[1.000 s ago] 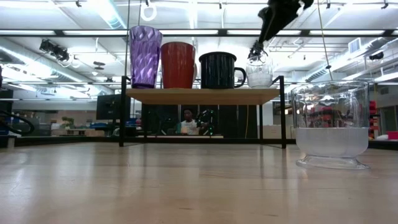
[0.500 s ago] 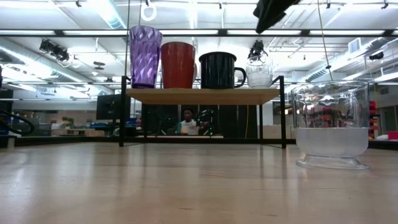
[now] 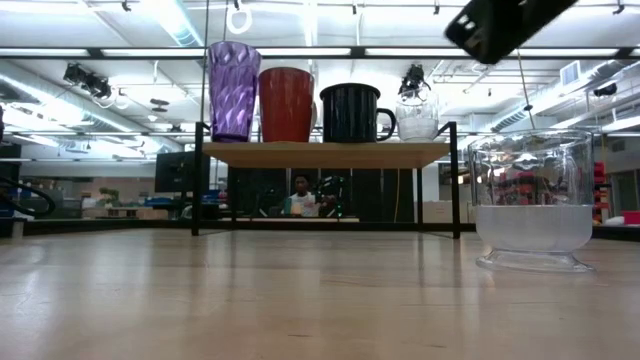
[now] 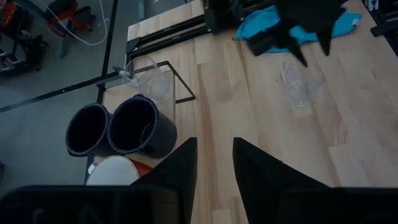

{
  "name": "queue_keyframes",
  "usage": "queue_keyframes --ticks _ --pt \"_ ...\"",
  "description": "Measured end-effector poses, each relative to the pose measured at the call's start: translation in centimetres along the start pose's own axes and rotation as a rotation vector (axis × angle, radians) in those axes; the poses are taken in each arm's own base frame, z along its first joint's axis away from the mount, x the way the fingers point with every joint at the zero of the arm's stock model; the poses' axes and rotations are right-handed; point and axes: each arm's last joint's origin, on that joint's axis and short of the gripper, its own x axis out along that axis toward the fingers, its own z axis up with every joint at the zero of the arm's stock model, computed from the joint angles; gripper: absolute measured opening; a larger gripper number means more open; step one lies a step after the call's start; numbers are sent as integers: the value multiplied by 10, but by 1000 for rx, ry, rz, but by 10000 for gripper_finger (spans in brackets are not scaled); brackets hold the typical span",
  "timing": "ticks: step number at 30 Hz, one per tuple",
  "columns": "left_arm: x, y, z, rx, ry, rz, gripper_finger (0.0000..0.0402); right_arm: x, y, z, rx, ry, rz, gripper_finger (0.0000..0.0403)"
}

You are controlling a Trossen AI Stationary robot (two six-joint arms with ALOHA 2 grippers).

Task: Stack small to large cups/mugs on shelf
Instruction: Put the transparent mug on the shelf aligned with the other transparent mug

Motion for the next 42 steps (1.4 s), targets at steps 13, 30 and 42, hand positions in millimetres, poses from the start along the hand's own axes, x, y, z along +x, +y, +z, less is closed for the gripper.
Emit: queue_keyframes --ticks 13,30,42 --pt "0 0 0 -9 0 2 108 35 37 -30 -30 -12 -85 181" --pt "0 0 0 -27 -1 2 107 62 36 -40 -46 93 -159 166" --pt "0 0 0 -27 0 2 107 63 33 -44 -67 153 -140 13"
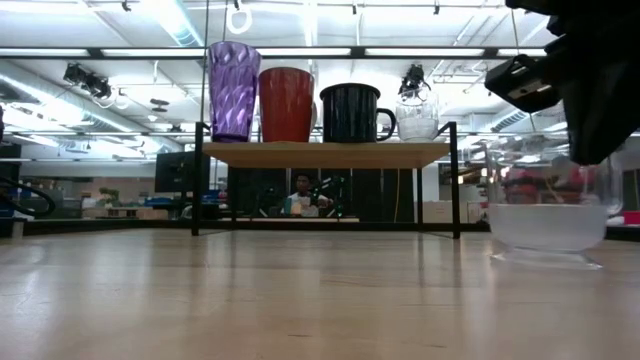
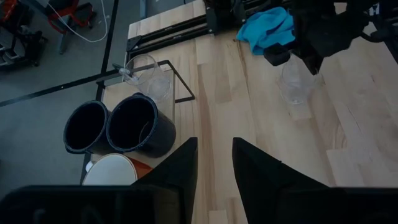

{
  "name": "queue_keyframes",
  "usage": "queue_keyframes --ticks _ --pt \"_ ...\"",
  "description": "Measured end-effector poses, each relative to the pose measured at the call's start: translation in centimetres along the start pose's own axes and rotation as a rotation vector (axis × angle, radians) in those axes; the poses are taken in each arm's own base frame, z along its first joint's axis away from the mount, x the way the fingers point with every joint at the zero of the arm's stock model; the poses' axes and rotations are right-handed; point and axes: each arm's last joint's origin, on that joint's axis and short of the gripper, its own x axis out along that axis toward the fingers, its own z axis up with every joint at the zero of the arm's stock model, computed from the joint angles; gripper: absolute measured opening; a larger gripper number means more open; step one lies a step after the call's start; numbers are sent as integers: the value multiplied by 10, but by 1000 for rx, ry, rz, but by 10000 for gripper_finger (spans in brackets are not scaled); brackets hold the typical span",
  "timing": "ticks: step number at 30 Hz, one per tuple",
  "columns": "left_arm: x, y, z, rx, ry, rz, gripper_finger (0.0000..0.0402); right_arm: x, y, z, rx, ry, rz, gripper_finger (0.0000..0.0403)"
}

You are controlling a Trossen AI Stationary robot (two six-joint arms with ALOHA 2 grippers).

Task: Stack small to large cups/mugs on shelf
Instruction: Put the transparent mug on the shelf aligned with the other transparent mug

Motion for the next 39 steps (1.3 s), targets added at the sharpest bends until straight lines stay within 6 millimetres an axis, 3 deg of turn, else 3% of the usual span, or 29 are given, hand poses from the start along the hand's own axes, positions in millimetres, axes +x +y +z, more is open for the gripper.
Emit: queue_keyframes --ticks 4,8,14,23,30,35,39 --pt "0 0 0 0 1 0 107 -7 -3 -7 -45 64 -6 14" --pt "0 0 0 1 1 0 107 -31 -14 -17 -96 118 -35 5" --pt "0 0 -1 3 6 -1 107 -89 -37 -19 -245 -76 -110 4" --pt "0 0 -1 15 7 -1 107 -175 -93 -29 -399 -355 -365 2" --pt "0 1 -1 62 12 25 107 -218 -131 -11 -399 -403 -477 1" --pt "1 0 -1 57 14 27 107 -235 -162 7 -367 -313 -529 0" --pt "16 -6 -8 50 67 0 107 -242 -192 14 -283 -220 -556 0"
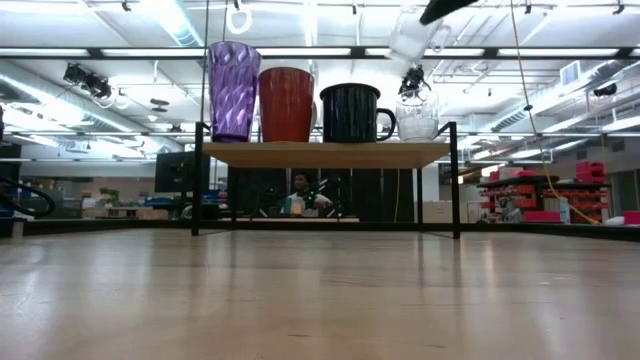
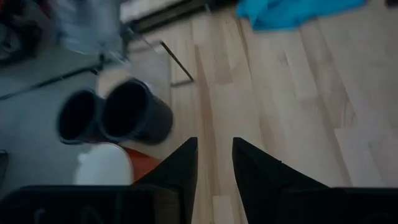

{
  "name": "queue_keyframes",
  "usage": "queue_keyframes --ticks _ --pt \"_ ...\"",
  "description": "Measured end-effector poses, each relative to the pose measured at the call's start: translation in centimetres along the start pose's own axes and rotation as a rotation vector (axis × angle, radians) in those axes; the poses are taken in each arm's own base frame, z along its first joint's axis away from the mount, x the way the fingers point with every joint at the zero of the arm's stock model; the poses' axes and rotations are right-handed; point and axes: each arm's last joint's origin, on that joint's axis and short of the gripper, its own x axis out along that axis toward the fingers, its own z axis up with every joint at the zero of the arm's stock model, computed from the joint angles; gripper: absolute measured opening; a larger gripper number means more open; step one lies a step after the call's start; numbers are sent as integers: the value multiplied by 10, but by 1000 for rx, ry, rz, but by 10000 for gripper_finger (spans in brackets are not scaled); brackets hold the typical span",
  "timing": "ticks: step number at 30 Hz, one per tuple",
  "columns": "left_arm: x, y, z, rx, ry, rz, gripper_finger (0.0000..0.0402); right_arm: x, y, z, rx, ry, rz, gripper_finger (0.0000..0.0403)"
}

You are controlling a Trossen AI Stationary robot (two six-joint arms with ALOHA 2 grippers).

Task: Stack small to large cups/mugs on shelf
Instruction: Put the transparent mug on the shelf aligned with the other transparent mug

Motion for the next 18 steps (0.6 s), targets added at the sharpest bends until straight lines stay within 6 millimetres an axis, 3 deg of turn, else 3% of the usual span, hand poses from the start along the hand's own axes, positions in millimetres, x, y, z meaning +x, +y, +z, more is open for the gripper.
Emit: queue_keyframes --ticks 8,18 --pt "50 -36 -16 47 29 -44 95 20 -50 -16 107 87 43 0" --pt "24 -46 -64 -86 -186 -64 61 42 -89 -39 110 122 172 0"
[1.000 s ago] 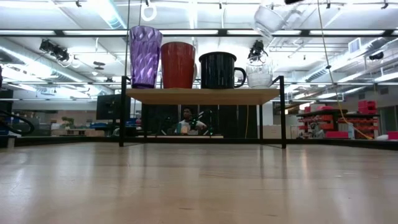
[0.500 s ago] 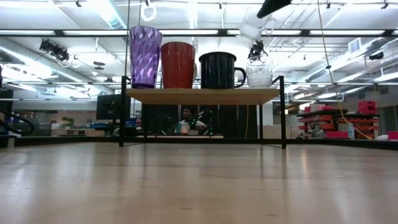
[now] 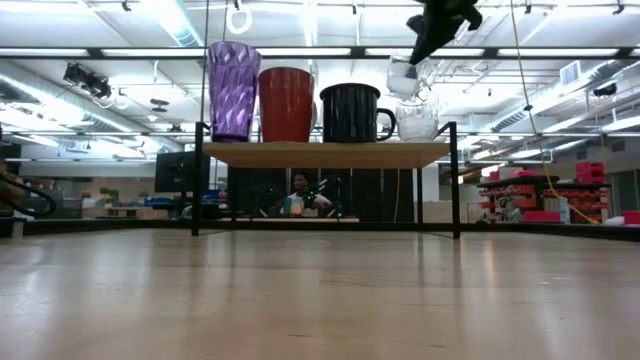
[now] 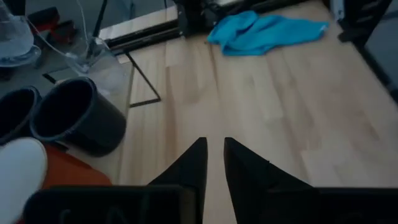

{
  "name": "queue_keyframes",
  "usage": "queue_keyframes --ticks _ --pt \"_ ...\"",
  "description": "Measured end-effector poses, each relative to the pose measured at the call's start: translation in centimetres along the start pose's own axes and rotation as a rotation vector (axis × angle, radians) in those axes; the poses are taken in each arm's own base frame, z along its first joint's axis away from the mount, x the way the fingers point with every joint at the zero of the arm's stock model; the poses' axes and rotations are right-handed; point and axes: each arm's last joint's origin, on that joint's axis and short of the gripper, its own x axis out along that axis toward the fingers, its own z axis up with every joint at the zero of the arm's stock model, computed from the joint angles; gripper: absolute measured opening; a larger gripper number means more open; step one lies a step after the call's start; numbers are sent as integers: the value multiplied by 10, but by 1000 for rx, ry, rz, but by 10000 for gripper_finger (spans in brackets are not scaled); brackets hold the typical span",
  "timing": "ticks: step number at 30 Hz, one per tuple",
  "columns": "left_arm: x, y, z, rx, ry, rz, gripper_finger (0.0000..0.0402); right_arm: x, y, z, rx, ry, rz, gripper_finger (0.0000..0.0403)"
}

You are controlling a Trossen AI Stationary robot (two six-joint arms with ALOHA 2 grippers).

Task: Stack small to large cups/mugs on shelf
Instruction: Put the transparent mug on the shelf aligned with the other transparent mug

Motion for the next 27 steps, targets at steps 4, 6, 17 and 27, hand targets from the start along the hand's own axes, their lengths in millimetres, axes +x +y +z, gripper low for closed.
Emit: queue_keyframes --ticks 4,6,17,27 --pt "-7 -7 -25 -42 -69 -18 55 14 -11 -9 -10 27 62 0" --pt "-7 -11 -39 -47 -108 -26 55 21 -16 -14 -47 47 83 0" --pt "-13 -17 -108 -99 -270 -26 48 47 -34 -33 -145 76 156 0" --pt "-24 -15 -129 -129 -355 -35 46 52 -34 -33 -160 -32 241 0"
